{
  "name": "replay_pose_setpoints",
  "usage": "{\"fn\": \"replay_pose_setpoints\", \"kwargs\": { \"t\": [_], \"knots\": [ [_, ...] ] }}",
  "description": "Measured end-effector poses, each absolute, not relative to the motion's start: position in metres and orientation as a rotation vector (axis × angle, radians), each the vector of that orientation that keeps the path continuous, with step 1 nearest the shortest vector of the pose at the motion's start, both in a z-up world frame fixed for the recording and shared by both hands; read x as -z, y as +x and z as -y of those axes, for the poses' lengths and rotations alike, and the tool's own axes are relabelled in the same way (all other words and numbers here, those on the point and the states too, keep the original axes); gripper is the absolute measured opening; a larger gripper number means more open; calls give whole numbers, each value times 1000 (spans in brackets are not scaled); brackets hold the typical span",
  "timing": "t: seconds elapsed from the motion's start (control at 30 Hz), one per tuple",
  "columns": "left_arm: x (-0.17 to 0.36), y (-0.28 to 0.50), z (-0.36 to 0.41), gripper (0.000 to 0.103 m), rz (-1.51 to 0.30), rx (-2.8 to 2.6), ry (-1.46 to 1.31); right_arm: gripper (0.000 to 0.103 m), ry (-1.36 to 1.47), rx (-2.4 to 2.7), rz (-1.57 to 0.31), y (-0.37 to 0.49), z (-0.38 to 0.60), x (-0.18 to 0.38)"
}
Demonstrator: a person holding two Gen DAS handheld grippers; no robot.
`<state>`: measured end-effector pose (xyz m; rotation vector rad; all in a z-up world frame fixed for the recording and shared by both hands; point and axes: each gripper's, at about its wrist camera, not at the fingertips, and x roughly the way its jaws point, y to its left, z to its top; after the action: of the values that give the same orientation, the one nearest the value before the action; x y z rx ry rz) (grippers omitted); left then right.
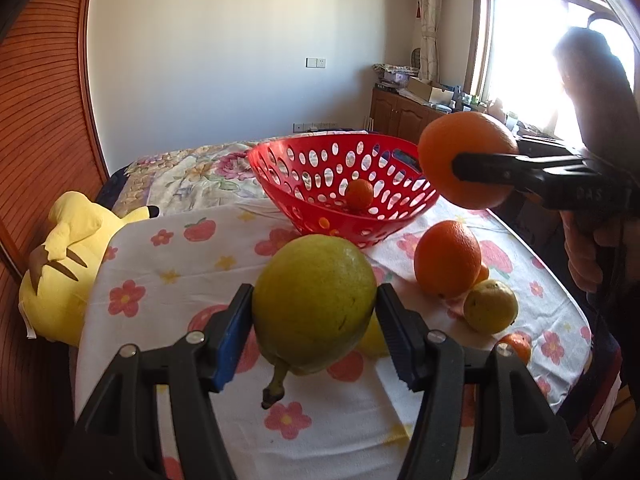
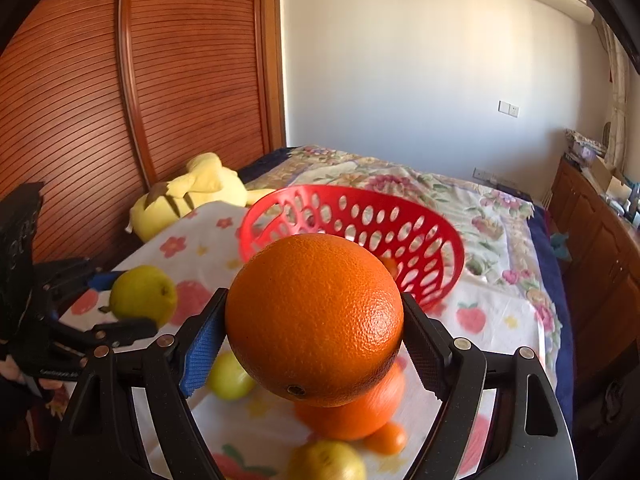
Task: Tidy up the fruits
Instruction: 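Release the large orange into the basket with the right tool while the left tool holds the pear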
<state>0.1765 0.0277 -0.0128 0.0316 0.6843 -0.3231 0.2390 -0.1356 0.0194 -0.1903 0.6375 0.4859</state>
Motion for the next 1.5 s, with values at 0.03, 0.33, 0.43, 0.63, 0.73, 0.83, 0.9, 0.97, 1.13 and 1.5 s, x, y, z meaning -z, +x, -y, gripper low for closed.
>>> {"fn": "replay_pose_setpoints", "kwargs": {
  "t": [0.03, 0.33, 0.43, 0.63, 0.73, 0.83, 0.9, 0.97, 1.13, 1.5],
  "knots": [
    [12, 179, -28, 60, -683, 324, 31, 84, -193, -484, -642, 245, 136, -20],
    [7, 210, -28, 60, -682, 330, 40, 84, -230, -478, -710, 306, 133, -1],
    [6, 219, -28, 60, -681, 334, 37, 84, -239, -481, -740, 321, 130, 8],
    [2, 237, -27, 60, -676, 343, 30, 84, -240, -499, -796, 340, 128, 25],
    [-2, 245, -27, 60, -670, 343, 32, 84, -261, -508, -818, 345, 123, 32],
    [-6, 251, -26, 60, -663, 345, 31, 84, -273, -513, -842, 350, 120, 37],
    [-8, 254, -27, 60, -659, 345, 29, 84, -286, -515, -858, 352, 118, 40],
    [-8, 256, -27, 60, -661, 342, 28, 84, -298, -520, -870, 354, 116, 42],
    [-8, 258, -28, 60, -661, 340, 21, 84, -309, -523, -892, 358, 116, 45],
    [-7, 255, -30, 60, -658, 339, 10, 84, -389, -509, -923, 357, 107, 56]
  ]
}}
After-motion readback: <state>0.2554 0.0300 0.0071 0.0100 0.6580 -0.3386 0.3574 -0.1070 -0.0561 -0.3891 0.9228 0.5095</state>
